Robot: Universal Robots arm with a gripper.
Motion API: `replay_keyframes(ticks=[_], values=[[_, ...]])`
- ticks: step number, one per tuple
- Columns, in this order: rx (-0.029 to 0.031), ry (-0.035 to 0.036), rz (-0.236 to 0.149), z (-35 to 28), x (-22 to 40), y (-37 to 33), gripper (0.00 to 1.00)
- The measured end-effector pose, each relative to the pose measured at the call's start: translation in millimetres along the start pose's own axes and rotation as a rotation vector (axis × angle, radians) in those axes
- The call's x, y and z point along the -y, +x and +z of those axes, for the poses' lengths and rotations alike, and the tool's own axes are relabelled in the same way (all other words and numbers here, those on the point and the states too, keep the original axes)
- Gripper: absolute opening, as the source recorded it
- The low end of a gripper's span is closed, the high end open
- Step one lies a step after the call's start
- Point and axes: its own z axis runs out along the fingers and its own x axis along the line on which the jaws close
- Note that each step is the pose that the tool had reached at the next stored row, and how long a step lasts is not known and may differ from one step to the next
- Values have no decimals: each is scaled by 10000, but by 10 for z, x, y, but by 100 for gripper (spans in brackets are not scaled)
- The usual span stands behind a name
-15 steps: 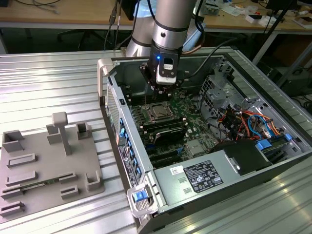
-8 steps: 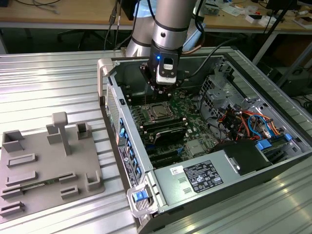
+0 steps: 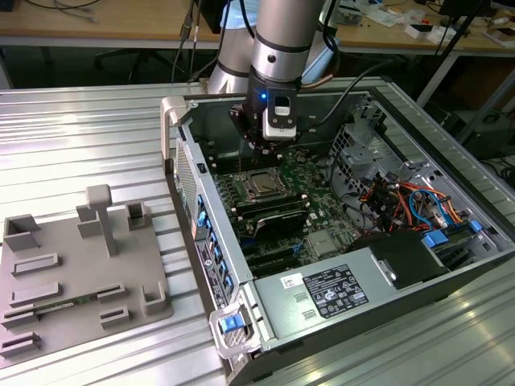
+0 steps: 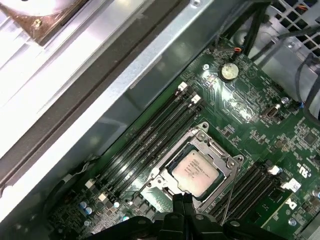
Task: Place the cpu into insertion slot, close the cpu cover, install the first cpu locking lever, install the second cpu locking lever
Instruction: 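Install the first cpu locking lever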
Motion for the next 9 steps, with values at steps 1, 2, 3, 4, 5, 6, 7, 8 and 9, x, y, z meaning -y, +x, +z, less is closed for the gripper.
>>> replay_keyframes(ticks=[1,2,3,4,5,6,7,8,9], values=[[-10,-9,-211,2,0,0,11],[-23,-18,-308,4,4,3,11],[-52,-38,-421,8,22,22,11],[-67,-48,-466,11,31,31,11],[-81,-56,-515,14,39,40,11],[-106,-74,-647,22,45,46,11],[-122,-82,-964,27,46,46,11],[-137,-93,-1280,33,46,47,11],[-150,-102,-1545,40,47,48,11]])
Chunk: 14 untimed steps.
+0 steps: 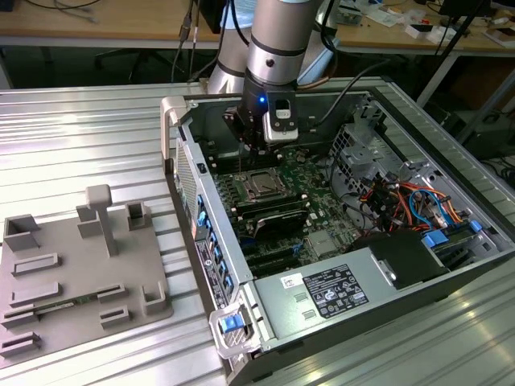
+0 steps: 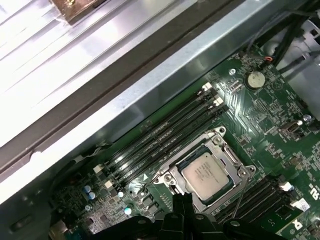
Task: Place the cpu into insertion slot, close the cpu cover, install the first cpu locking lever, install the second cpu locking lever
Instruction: 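Install the first cpu locking lever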
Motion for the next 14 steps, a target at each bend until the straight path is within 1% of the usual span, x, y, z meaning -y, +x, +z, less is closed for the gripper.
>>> replay_keyframes(ticks=[1,5,6,8,14], values=[[-6,-3,-97,3,3,4,11],[-30,-22,-252,13,50,69,11],[-58,-43,-406,21,65,91,11],[-83,-55,-557,27,79,108,11],[-138,-77,-815,40,128,177,11]])
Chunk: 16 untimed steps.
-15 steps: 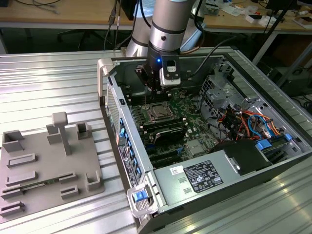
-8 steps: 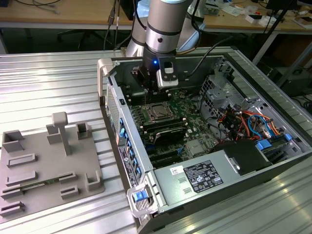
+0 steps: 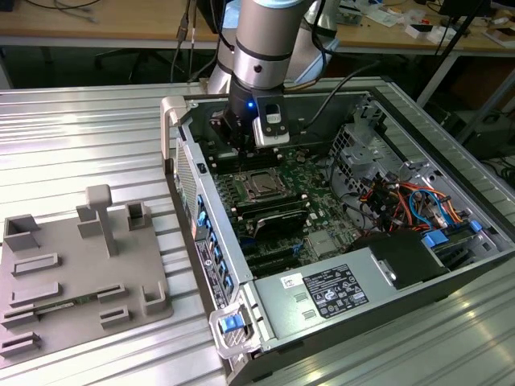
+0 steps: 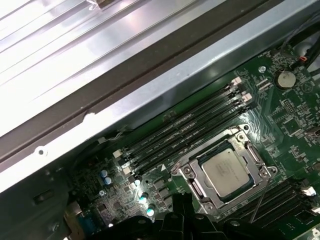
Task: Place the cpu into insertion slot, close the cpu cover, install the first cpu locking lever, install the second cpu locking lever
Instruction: 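Install the first cpu locking lever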
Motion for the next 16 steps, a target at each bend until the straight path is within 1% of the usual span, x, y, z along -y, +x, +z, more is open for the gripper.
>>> replay_keyframes(ticks=[3,5,9,11,13,14,16], values=[[-36,-17,-152,13,24,41,11],[-58,-20,-277,20,33,54,11],[-115,-35,-1253,37,34,57,11],[-130,-48,-1467,40,27,60,11],[-136,-49,-1586,42,3,75,11],[-138,-50,-1620,45,-23,91,11],[-140,-52,-1648,48,-57,111,11]])
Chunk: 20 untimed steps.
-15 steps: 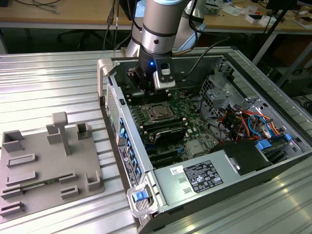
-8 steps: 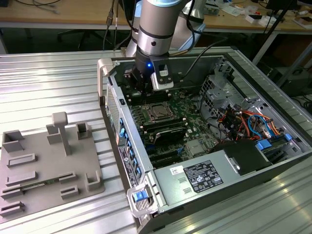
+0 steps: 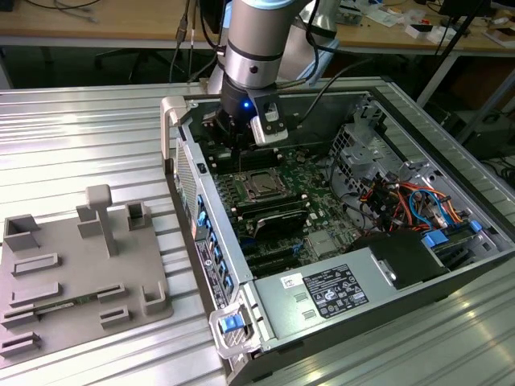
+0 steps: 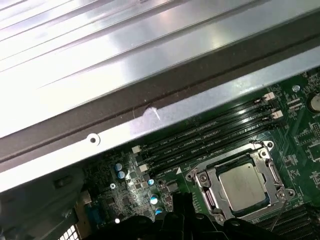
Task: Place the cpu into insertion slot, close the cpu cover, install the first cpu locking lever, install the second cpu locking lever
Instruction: 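Install the first cpu locking lever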
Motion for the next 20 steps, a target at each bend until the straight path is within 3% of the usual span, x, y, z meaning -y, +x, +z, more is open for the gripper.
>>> replay_keyframes(ticks=[5,12,15,20], values=[[-23,-3,-359,12,-58,11,11],[-37,-4,-536,34,-135,-130,11],[-44,-7,-684,60,-180,-223,11],[-105,-23,-1807,86,-185,-239,11]])
